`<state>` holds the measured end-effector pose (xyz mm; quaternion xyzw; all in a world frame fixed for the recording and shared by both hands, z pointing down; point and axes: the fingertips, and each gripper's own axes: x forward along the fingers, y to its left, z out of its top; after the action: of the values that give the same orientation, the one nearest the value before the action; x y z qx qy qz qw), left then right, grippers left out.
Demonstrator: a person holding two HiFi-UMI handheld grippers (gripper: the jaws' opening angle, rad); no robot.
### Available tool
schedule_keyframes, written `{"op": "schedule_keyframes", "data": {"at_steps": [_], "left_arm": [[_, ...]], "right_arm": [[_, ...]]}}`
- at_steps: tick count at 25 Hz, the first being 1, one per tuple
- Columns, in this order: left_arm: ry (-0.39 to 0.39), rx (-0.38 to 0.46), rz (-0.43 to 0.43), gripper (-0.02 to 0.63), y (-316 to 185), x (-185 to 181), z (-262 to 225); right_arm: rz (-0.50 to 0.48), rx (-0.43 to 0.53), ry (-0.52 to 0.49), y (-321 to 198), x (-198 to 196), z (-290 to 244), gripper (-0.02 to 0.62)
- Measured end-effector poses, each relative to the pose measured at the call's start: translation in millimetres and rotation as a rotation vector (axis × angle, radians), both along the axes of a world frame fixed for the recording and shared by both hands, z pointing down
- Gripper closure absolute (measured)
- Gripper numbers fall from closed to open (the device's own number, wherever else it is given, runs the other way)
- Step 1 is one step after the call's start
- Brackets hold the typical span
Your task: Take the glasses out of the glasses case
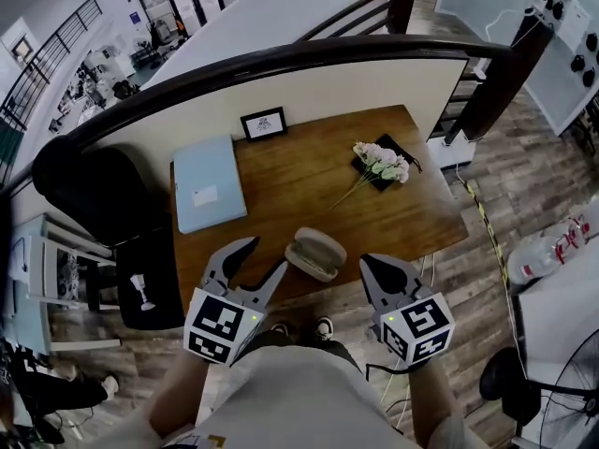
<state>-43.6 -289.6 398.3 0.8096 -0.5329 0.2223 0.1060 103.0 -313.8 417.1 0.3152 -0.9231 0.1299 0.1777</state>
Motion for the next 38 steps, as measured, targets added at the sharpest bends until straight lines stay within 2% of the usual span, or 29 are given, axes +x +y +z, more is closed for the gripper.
{"op": "schedule_keyframes", "data": {"at_steps": [4,8,14,18,23,28,34,38], "left_arm": [[-0.003,-0.008,0.039,0.383,-6.6,-9.3,2.2],[-0.05,-0.028,0.102,0.387,-14.4,-18.8,15.4],[-0.051,-0.069,0.19,0.39,-37.2,-12.5,43.4],[-0.063,-0.062,0.217,0.442,-57.8,-9.8,72.1],[-0.129,-0.198,0.338,0.442,-63.6,9.1,137.4],[-0.18,-0.29,0.41,0.439,-72.1,17.9,197.3],[-0.265,-0.356,0.494,0.431,-72.6,32.1,249.2],[-0.299,-0.413,0.533,0.433,-66.0,36.1,276.9]], "right_arm": [[0.025,-0.017,0.011,-8.1,-7.7,5.8,0.592],[0.096,-0.068,-0.005,-8.9,-13.7,26.1,0.592],[0.178,-0.174,0.04,-14.2,-18.7,84.4,0.591],[0.221,-0.267,0.053,-16.6,-30.2,130.8,0.592],[0.278,-0.381,0.084,-8.4,-35.2,189.5,0.591],[0.265,-0.423,0.157,-1.4,-38.6,231.4,0.591],[0.312,-0.427,0.066,-7.1,-44.6,259.3,0.591],[0.321,-0.475,0.084,-0.2,-51.7,285.5,0.591]]}}
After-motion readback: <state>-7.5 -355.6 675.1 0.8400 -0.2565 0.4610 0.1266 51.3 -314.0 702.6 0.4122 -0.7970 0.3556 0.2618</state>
